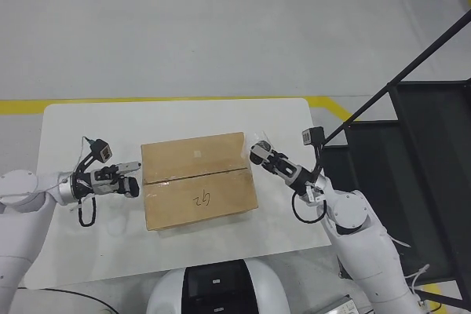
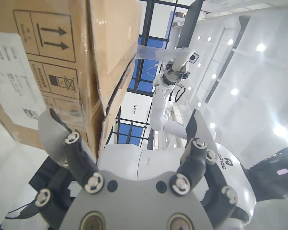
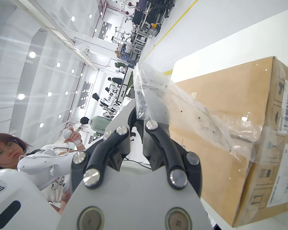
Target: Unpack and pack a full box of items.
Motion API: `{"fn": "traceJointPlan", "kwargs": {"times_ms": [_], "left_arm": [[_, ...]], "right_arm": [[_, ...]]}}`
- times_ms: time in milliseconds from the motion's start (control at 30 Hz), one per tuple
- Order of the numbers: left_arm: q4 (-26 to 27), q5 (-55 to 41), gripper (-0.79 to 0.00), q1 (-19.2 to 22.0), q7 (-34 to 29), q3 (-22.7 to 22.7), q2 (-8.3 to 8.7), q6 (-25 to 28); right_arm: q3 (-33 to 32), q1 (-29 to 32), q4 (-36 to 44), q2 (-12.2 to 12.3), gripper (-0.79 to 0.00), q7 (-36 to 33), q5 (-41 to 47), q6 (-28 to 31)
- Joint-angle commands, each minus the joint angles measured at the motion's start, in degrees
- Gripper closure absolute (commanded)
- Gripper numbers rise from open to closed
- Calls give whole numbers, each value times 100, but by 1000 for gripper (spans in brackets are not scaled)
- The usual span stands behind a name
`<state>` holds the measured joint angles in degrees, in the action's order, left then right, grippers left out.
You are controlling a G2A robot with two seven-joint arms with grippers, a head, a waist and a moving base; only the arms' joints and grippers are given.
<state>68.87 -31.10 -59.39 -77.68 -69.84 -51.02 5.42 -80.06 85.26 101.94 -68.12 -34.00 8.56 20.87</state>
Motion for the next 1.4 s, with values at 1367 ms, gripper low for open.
{"fn": "traceJointPlan", "kwargs": {"times_ms": [1367], "left_arm": [[-914,-571,-785,432,-464,188,-227,711]], "right_arm": [[652,-350,-278,126,0,-741,-1236,-760]]}}
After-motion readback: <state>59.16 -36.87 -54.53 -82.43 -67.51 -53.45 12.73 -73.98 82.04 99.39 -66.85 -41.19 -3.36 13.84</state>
